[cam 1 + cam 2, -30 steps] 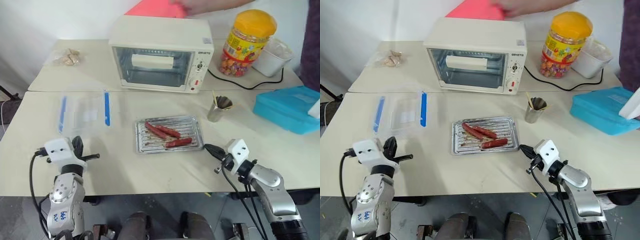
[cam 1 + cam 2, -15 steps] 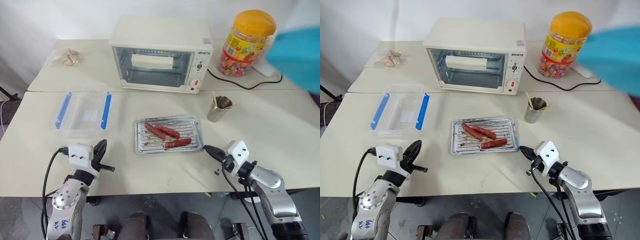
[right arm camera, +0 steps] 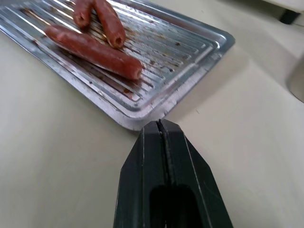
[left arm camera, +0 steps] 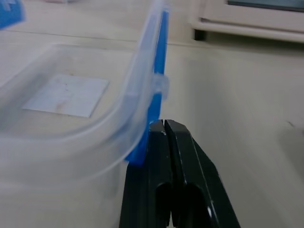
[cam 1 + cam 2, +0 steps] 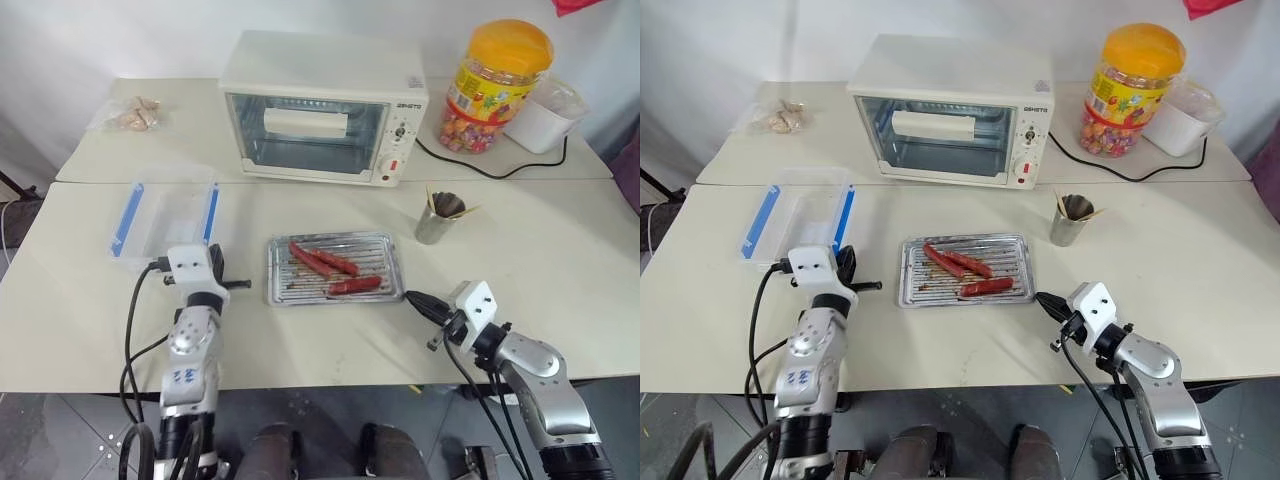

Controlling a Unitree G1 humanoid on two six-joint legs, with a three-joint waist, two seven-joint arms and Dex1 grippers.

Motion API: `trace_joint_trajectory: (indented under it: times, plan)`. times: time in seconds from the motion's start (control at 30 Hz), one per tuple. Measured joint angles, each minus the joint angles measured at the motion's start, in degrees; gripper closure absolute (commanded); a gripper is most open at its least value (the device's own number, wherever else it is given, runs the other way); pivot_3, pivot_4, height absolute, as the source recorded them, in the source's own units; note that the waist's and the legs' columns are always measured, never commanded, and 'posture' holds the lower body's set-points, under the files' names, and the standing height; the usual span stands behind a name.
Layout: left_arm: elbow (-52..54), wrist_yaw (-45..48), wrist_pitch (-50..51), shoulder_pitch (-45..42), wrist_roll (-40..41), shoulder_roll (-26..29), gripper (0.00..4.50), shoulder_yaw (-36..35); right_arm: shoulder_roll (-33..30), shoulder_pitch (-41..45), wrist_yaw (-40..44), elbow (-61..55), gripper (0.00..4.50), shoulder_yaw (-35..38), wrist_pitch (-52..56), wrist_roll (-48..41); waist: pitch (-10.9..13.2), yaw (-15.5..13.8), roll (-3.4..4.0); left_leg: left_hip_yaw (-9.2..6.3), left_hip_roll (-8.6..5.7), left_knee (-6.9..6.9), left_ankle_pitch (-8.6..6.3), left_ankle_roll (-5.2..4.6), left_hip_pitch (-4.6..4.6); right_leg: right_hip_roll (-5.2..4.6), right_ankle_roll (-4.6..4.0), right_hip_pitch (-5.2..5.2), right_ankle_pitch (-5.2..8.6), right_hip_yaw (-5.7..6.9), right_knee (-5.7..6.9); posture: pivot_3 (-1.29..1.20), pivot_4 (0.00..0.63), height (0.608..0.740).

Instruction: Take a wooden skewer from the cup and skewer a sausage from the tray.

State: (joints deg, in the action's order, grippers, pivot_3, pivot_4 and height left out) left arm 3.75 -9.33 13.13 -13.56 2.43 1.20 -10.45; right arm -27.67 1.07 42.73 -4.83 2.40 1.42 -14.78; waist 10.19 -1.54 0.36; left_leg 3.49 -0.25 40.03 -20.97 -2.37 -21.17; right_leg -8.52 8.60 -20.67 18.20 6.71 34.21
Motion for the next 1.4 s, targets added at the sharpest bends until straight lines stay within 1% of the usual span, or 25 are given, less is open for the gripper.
trace_joint_trajectory:
  times: [0.1, 0.2, 0.37, 0.5, 0.63, 0.87, 1.0, 1.17, 1.27, 1.4]
  plan:
    - [-0.22, -5.4, 0.9, -1.07, -2.86, -2.27, 4.46, 0.27, 0.13, 0.05, 0.63, -0.52, 4.5, -0.1, 0.0, -0.42, 0.0, 0.02, 0.0, -0.02, 0.01, -0.02, 0.0, 0.0, -0.01, 0.01, 0.0, -0.01, 0.0, 0.03, -0.01, 0.0, 0.15, 0.74]
    - [-0.15, -9.12, 0.95, -1.04, -4.81, -3.44, 4.46, 0.13, 0.26, 0.09, 0.71, -0.58, 4.5, -0.1, 0.0, -0.47, 0.0, 0.02, 0.0, -0.03, 0.03, -0.02, 0.0, 0.0, -0.01, 0.01, 0.0, -0.01, 0.0, 0.04, -0.01, 0.0, 0.15, 0.74]
    - [0.3, -12.11, -0.13, 0.27, -6.24, -3.41, 4.46, -0.87, 0.43, 0.09, 0.7, -0.64, 4.5, -0.11, 0.0, -0.48, 0.0, 0.05, 0.0, -0.02, 0.03, -0.02, 0.0, 0.0, 0.0, 0.01, 0.0, -0.01, 0.0, 0.03, -0.01, 0.0, 0.15, 0.74]
    - [0.29, -14.56, -0.59, 0.23, -6.09, -3.74, 4.46, -3.27, 0.86, -0.02, 0.6, -1.16, 4.5, -0.2, 0.12, -0.47, 0.0, 0.04, 0.0, -0.02, 0.03, -0.01, 0.0, 0.0, 0.0, 0.0, 0.0, -0.01, 0.0, 0.02, -0.01, 0.0, 0.15, 0.74]
    - [-0.25, -14.23, -1.03, -0.2, -4.93, -2.97, 4.46, -4.85, 1.03, -0.63, 0.29, -2.07, 4.5, -0.23, 0.32, -0.47, 0.0, 0.05, 0.0, -0.02, 0.03, -0.01, 0.0, 0.0, 0.0, 0.0, 0.0, -0.01, 0.0, 0.03, -0.01, 0.0, 0.15, 0.74]
    - [-0.15, -6.92, -3.11, 0.22, -0.59, 0.21, 4.46, -5.23, 1.06, -1.81, 0.04, -3.44, 4.5, -0.23, 1.02, -0.46, 0.0, 0.07, 0.0, -0.03, 0.02, 0.0, 0.0, 0.0, 0.0, 0.0, 0.0, -0.01, 0.0, 0.03, 0.0, 0.0, 0.15, 0.74]
    - [1.5, -0.51, -4.08, 3.79, 2.37, 2.53, 4.46, -4.8, 1.11, -2.14, -0.12, -3.94, 4.5, -0.18, 1.1, -0.47, 0.0, 0.18, 0.0, -0.04, 0.04, 0.0, 0.0, 0.01, 0.0, 0.0, 0.0, -0.02, 0.0, 0.03, 0.0, 0.0, 0.15, 0.74]
    - [7.4, 9.29, -5.12, 9.69, 7.06, 8.19, 4.46, -5.07, 1.14, -2.89, -0.12, -4.14, 4.5, -0.09, 1.19, -0.49, 0.0, 0.25, 0.0, -0.03, 0.05, 0.0, 0.0, 0.01, 0.02, 0.0, 0.0, -0.02, 0.0, 0.0, 0.01, 0.0, 0.15, 0.74]
    - [10.39, 15.42, -3.72, 12.79, 13.71, 10.54, 4.46, -7.38, 1.13, -3.03, -0.03, -4.16, 4.5, -0.09, 1.23, -0.52, 0.0, 0.24, 0.0, -0.04, 0.05, 0.0, -0.01, 0.01, 0.02, -0.01, 0.0, -0.02, 0.0, -0.02, 0.01, 0.0, 0.15, 0.74]
    - [15.58, 28.34, 1.95, 18.39, 26.63, 17.7, 4.46, -10.24, 1.1, -3.19, 0.12, -4.16, 4.5, 0.0, 1.27, -0.55, 0.0, 0.35, 0.01, -0.05, 0.07, 0.0, -0.01, 0.02, 0.03, -0.01, -0.03, -0.01, 0.01, -0.03, 0.0, 0.0, 0.15, 0.74]
